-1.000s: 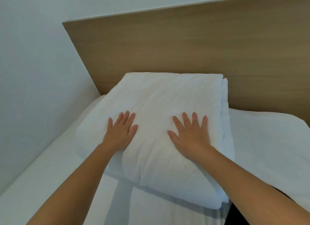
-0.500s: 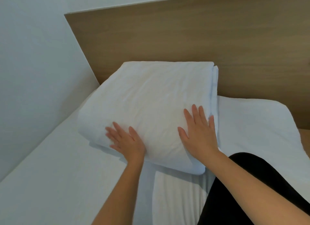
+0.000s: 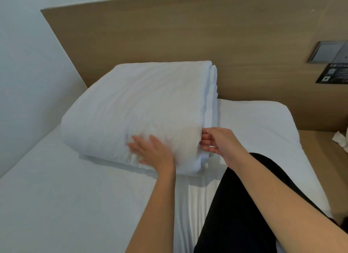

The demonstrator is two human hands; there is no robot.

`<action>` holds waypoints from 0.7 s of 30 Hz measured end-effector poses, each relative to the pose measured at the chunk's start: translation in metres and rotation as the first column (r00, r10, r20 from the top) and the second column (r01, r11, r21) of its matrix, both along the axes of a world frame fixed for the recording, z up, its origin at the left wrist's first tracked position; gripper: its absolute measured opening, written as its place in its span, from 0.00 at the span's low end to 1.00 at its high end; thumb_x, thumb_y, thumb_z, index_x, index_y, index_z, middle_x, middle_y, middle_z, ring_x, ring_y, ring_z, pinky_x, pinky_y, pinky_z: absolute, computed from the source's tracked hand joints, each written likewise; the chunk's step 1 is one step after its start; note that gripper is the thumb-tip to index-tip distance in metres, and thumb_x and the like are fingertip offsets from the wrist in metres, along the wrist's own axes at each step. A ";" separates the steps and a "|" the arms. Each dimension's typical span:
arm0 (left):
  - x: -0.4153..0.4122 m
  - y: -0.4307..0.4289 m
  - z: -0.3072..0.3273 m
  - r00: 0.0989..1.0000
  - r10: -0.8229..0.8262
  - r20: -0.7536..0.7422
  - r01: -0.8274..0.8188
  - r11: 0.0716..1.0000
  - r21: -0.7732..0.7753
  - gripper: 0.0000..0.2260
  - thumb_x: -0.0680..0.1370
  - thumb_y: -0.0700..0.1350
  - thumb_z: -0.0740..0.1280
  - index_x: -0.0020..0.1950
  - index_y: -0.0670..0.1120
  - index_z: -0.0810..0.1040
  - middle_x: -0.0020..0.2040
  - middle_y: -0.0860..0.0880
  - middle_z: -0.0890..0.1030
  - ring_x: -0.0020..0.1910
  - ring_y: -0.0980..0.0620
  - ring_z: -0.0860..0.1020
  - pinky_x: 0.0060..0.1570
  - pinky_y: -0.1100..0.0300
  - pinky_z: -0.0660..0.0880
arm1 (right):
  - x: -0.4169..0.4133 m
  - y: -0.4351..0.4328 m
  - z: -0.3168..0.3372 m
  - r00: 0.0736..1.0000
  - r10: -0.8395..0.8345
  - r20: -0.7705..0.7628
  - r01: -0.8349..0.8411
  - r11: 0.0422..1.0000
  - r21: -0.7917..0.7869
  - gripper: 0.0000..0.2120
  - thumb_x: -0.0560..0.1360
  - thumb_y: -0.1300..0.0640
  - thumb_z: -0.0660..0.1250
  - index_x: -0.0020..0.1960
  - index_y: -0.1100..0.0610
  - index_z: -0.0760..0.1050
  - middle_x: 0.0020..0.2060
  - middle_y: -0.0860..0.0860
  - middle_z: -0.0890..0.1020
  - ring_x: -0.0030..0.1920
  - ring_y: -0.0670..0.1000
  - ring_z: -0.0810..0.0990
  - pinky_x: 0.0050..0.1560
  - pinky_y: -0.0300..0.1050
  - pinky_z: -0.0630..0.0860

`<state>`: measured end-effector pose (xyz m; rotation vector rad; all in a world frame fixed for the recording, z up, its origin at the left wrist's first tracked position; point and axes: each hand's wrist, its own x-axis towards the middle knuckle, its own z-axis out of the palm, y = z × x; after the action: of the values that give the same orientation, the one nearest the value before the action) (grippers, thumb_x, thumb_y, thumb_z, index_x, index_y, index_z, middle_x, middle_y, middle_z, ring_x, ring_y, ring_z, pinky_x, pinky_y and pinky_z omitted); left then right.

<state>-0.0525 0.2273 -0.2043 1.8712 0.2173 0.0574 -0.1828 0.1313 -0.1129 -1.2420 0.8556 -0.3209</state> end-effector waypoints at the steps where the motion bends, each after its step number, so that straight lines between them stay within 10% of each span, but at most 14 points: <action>1: -0.014 0.007 -0.009 0.999 0.031 -0.042 -0.034 0.997 -0.065 0.26 0.84 0.50 0.52 0.80 0.45 0.46 0.80 0.43 0.44 0.78 0.44 0.46 0.73 0.41 0.47 | -0.002 0.000 0.000 0.999 0.038 -0.027 -0.039 0.999 -0.011 0.08 0.77 0.60 0.64 0.48 0.60 0.82 0.40 0.54 0.85 0.40 0.50 0.83 0.47 0.44 0.79; 13: -0.022 -0.048 0.021 0.968 0.039 -0.249 -0.085 0.980 -0.180 0.31 0.83 0.56 0.52 0.80 0.46 0.42 0.80 0.43 0.42 0.78 0.41 0.46 0.72 0.41 0.50 | 0.000 -0.010 -0.007 0.984 0.155 -0.092 -0.173 0.954 -0.243 0.11 0.79 0.52 0.62 0.46 0.54 0.82 0.44 0.48 0.86 0.49 0.48 0.83 0.55 0.47 0.76; 21: -0.041 -0.039 0.020 0.958 -0.043 -0.282 -0.041 0.957 -0.286 0.31 0.83 0.55 0.52 0.79 0.46 0.40 0.79 0.42 0.41 0.78 0.42 0.44 0.75 0.48 0.45 | -0.005 -0.002 -0.026 0.979 0.204 -0.023 -0.205 0.975 -0.083 0.14 0.80 0.53 0.60 0.48 0.60 0.80 0.44 0.55 0.82 0.43 0.52 0.80 0.51 0.44 0.77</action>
<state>-0.0937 0.1879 -0.1842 1.5806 0.4024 -0.2377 -0.1874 0.1288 -0.1384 -1.4007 0.7245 -0.1841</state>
